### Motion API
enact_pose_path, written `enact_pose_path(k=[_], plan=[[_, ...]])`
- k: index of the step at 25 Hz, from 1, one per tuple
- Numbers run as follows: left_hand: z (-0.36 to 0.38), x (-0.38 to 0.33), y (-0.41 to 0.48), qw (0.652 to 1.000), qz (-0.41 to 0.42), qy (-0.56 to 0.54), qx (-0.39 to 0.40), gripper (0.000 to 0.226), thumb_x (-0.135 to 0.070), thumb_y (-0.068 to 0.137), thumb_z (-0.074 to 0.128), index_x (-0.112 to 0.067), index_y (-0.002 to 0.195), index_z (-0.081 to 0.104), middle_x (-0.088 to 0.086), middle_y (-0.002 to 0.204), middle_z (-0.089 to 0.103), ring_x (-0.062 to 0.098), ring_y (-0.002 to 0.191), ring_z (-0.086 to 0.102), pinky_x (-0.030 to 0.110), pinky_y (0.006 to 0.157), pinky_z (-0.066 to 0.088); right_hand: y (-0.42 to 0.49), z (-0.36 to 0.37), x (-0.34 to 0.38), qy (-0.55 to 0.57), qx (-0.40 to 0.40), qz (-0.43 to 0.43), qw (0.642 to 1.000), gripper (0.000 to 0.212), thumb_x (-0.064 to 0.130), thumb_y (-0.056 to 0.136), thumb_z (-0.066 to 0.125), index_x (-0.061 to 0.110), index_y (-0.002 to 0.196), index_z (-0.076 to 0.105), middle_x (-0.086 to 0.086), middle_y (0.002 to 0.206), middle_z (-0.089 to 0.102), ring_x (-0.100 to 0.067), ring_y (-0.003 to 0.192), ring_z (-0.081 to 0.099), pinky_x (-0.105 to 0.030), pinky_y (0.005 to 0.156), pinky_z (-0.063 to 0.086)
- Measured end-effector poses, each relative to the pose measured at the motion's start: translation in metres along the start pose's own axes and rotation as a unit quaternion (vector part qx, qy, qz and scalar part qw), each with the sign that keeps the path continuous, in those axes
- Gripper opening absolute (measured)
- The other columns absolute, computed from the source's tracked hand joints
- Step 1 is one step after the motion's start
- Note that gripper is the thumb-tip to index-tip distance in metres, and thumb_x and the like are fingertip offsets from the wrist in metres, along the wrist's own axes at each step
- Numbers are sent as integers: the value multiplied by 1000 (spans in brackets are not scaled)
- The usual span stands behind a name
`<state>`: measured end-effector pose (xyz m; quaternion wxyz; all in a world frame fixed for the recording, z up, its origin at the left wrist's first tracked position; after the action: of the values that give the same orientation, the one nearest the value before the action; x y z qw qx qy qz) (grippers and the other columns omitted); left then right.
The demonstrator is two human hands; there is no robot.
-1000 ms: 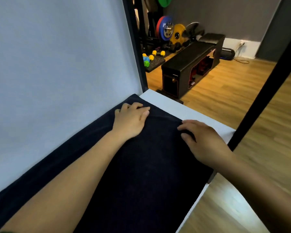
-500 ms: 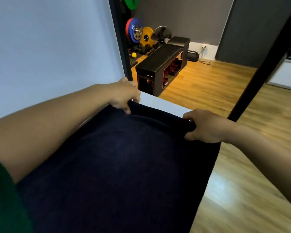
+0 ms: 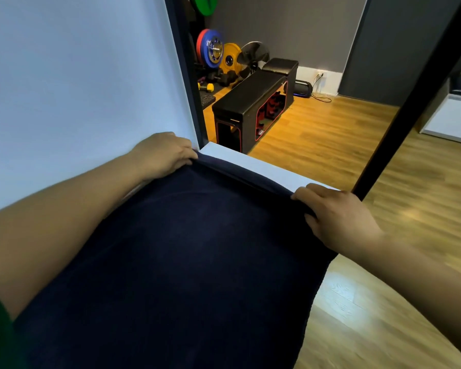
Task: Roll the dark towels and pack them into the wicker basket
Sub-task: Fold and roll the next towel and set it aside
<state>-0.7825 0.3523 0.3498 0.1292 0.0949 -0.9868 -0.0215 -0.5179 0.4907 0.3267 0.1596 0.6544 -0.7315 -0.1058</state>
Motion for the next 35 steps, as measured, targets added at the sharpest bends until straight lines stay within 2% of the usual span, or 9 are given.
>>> enact_pose_path(k=[5,10,12,14,17,23,26,30,35], plan=[[7,-6,-2,998,-25,50,-30,13,-12,92,62,-11,95,75,7,96,66,26,61,48,32,56,39,-7,-2,5,-15,-12,-114,993,21,1,84,52,8,98,67,-4,74,56,-30,59,58,-37,38,46],[17,-9,-22,992,-120,-6,35,30,-21,100,44,-20,119,67,6,110,69,30,97,63,38,81,48,-17,-5,7,-2,8,-147,989,37,27,97,40,9,109,70,-1,84,64,-26,74,65,-38,50,54],[13,-7,-19,986,-155,-35,57,31,-27,101,42,-22,115,68,9,108,70,32,98,61,42,86,50,-9,-7,6,53,68,-77,993,51,50,101,33,17,96,71,5,81,66,-18,75,64,-36,59,54],[8,0,-8,978,-190,-52,75,29,-33,99,47,-21,110,71,10,102,68,33,98,59,40,83,49,10,-3,-10,171,193,104,961,57,62,96,34,22,78,71,6,67,67,-6,63,60,-28,61,51],[1,-9,19,968,-225,-20,106,27,-35,94,61,-11,106,66,11,96,58,33,97,58,39,75,46,33,3,-20,165,283,212,921,37,47,89,60,20,65,69,5,57,65,-9,55,58,-24,53,45],[-10,-33,43,980,-70,82,164,48,-22,94,62,-30,139,49,6,122,53,28,108,55,37,79,46,33,3,-30,105,278,217,930,39,56,74,77,30,95,56,10,93,61,-13,82,61,-34,75,55],[-4,-34,41,976,64,110,178,34,-19,91,63,-29,123,65,-4,102,54,18,100,52,37,82,47,15,-4,-28,104,278,174,939,33,45,80,76,32,107,60,14,99,63,-9,87,61,-31,80,53],[0,-28,40,971,86,116,193,14,-23,90,62,-26,103,67,-8,93,55,15,93,53,31,80,43,-1,-6,-27,100,263,169,945,26,42,85,70,33,107,60,17,92,61,-10,88,59,-33,79,54],[-4,-32,50,992,34,109,54,9,-11,84,57,-18,90,54,0,92,57,21,87,52,33,78,38,24,-4,-32,17,198,165,966,26,36,80,65,27,96,46,-1,98,57,-27,87,57,-36,71,50]])
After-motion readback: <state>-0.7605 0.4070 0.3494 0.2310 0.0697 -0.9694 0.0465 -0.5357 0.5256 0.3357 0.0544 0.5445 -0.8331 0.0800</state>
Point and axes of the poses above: each hand's wrist, its own y-axis towards the middle knuckle, its own z-axis out of the palm, x = y × z, the point moved 7 cm from there along y, towards the middle knuckle
